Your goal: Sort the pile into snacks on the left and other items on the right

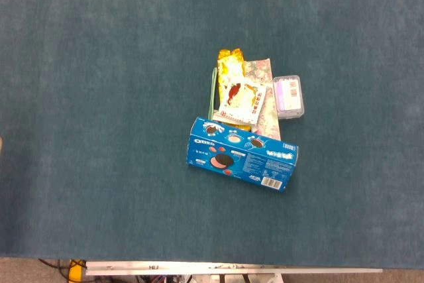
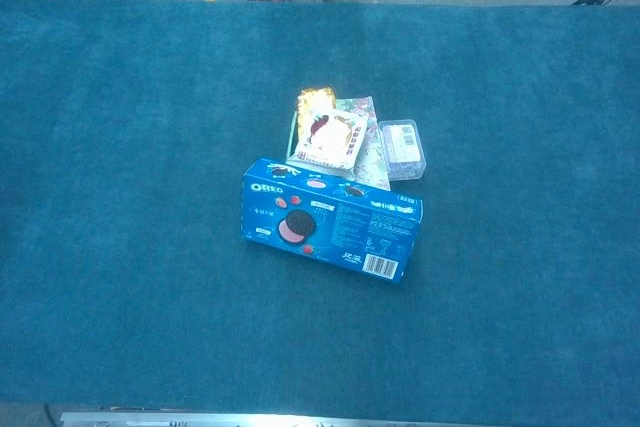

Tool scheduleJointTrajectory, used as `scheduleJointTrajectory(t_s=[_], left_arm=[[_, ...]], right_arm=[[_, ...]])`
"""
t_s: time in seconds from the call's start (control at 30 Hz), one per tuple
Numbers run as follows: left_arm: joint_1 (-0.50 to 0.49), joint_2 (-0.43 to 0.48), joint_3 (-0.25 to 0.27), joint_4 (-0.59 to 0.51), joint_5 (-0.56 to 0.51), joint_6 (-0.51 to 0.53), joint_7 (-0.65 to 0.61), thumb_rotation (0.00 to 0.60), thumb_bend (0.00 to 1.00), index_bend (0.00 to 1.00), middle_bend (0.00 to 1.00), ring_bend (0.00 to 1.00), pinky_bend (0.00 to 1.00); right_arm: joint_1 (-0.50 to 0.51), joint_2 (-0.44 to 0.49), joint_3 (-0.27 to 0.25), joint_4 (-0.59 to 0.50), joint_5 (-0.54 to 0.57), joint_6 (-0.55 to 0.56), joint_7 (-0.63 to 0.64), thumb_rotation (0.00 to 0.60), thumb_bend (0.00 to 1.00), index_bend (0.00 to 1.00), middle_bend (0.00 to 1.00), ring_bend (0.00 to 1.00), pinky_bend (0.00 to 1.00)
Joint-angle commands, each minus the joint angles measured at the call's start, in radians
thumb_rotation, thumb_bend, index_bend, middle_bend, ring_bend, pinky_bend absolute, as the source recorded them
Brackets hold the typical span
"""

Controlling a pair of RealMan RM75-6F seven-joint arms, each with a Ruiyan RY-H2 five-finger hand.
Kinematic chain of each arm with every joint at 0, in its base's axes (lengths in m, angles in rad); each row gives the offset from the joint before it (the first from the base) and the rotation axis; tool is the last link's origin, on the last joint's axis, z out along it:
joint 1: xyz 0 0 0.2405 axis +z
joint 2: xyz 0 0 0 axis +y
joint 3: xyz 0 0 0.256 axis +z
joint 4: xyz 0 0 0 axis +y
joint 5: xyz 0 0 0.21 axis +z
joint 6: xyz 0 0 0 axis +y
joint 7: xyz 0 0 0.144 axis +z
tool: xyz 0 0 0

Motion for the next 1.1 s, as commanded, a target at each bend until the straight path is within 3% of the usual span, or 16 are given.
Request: scheduleJointTrajectory(t_s=[0.03, 0.6, 1.1], left_arm=[[0.0, 0.0, 0.001, 0.0, 0.001, -0.001, 0.0, 0.6, 0.33, 0.14, 0.2, 0.16, 0.19], [-0.051, 0.052, -0.003, -0.007, 0.052, -0.055, -0.026, 0.6, 0.33, 0.14, 0.2, 0.16, 0.19], [-0.218, 0.092, -0.01, -0.072, 0.133, -0.265, -0.151, 0.6, 0.33, 0.14, 0.2, 0.16, 0.19]], right_arm=[[-0.001, -0.002, 0.0, 0.002, -0.002, 0.003, 0.0, 0.6, 0.01, 0.48, 0.42, 0.35, 0.47], [0.007, 0.016, 0.016, -0.01, -0.007, 0.014, 0.002, 0.6, 0.01, 0.48, 0.42, 0.35, 0.47], [0.067, 0.025, 0.061, -0.032, 0.011, -0.033, -0.009, 0.6, 0.01, 0.48, 0.42, 0.35, 0.47]])
